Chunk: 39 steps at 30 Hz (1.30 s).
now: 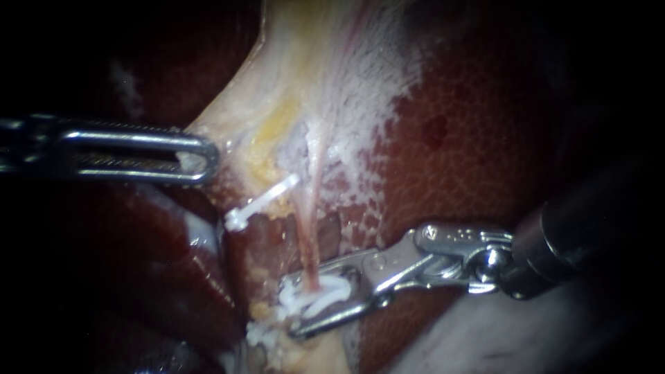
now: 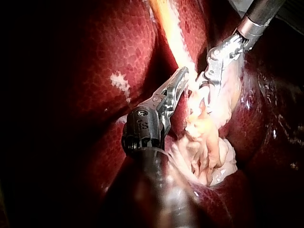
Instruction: Clipping second clip right tube
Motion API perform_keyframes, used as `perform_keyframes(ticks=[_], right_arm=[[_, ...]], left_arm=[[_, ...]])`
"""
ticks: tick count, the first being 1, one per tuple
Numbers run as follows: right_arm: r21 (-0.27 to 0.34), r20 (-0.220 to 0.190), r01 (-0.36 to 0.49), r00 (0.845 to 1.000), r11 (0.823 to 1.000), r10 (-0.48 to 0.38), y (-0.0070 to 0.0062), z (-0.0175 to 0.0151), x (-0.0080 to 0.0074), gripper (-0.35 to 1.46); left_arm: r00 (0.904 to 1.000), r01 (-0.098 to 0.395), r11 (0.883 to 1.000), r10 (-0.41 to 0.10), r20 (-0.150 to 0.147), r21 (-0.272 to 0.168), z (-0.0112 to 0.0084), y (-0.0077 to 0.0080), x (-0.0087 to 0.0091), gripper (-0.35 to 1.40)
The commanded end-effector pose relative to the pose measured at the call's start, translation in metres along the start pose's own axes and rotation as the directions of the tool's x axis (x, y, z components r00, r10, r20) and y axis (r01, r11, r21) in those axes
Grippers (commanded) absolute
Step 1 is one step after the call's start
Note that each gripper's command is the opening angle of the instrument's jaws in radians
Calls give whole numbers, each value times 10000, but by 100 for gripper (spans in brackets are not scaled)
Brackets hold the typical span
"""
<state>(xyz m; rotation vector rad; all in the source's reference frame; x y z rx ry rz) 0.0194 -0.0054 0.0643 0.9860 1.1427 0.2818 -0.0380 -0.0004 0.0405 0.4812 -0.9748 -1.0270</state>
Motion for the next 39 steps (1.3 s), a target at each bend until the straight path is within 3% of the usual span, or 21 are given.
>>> perform_keyframes(ticks=[1, 10, 19, 25, 39], right_arm=[[-3, 0, 4, 10000, 10000, -4, 0, 0, 0, 31], [0, 8, -291, 9996, 9996, 291, 3, -2, 0, 19], [23, -5, -687, 9976, 9976, 687, 19, -13, 6, -34], [30, 7, -916, 9958, 9958, 916, 24, -16, 5, -35], [39, 23, -959, 9954, 9954, 959, 24, -15, 3, -35]], left_arm=[[10000, 0, 10000, 0, 0, -2, 0, 0, 0, -35], [10000, 0, 10000, 0, 1, -3, 0, 0, 0, -35], [10000, -2, 10000, 2, 2, -5, 0, 0, 0, -35], [10000, -4, 10000, 4, 4, -8, 1, 0, 1, -35], [10000, -5, 10000, 5, 5, -9, 1, 0, 1, -35]])
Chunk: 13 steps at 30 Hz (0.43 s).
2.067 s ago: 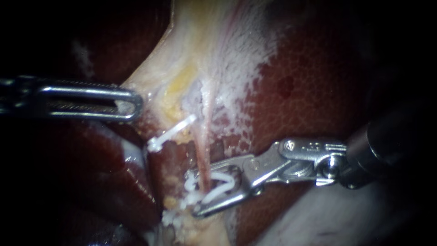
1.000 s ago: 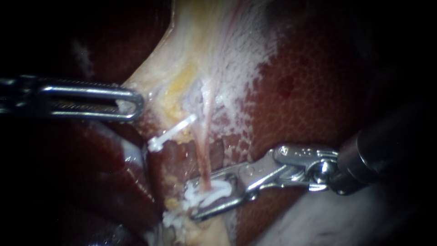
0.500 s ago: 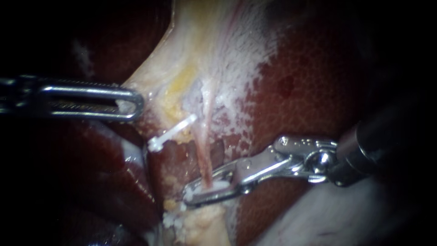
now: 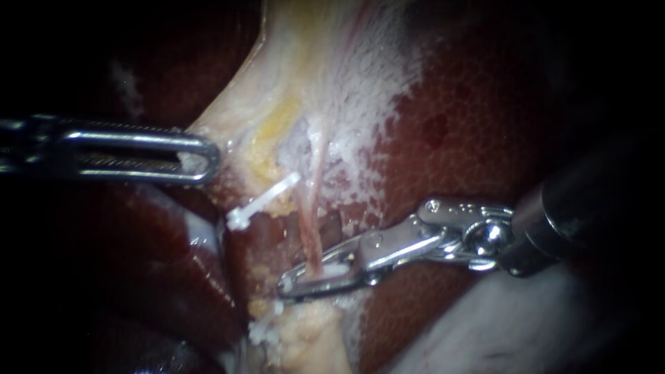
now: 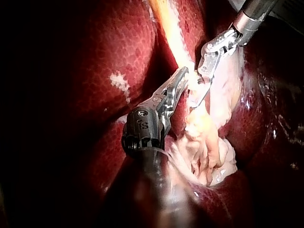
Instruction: Clipping second clip right tube
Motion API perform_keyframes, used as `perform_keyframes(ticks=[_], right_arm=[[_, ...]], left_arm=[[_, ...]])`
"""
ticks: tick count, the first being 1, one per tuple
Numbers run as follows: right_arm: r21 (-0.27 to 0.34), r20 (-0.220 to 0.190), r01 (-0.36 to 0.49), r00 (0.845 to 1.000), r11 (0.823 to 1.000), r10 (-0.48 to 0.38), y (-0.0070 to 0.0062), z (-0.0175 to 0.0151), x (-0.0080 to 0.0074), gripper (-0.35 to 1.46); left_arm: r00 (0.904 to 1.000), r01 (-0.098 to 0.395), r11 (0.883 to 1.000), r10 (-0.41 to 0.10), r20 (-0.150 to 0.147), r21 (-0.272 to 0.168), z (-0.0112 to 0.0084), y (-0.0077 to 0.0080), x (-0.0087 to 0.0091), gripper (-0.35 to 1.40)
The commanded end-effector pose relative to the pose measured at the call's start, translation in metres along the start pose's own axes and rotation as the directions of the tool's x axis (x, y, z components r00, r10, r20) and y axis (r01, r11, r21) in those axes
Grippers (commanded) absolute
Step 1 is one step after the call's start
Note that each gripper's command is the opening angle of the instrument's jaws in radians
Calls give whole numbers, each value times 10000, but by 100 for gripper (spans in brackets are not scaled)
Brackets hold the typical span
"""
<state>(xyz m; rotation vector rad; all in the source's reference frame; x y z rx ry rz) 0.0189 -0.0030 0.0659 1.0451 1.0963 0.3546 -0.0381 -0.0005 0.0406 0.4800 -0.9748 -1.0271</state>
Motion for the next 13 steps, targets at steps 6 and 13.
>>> perform_keyframes(ticks=[6, 13], right_arm=[[7, 0, -12, 10000, 10000, 12, 0, 0, 0, -35], [11, 2, -10, 10000, 10000, 10, 0, 0, 0, -35]], left_arm=[[10000, -2, 10000, 2, 1, -4, 0, 0, 1, -35], [10000, -6, 10000, 6, 6, -11, 1, 0, 1, -35]])
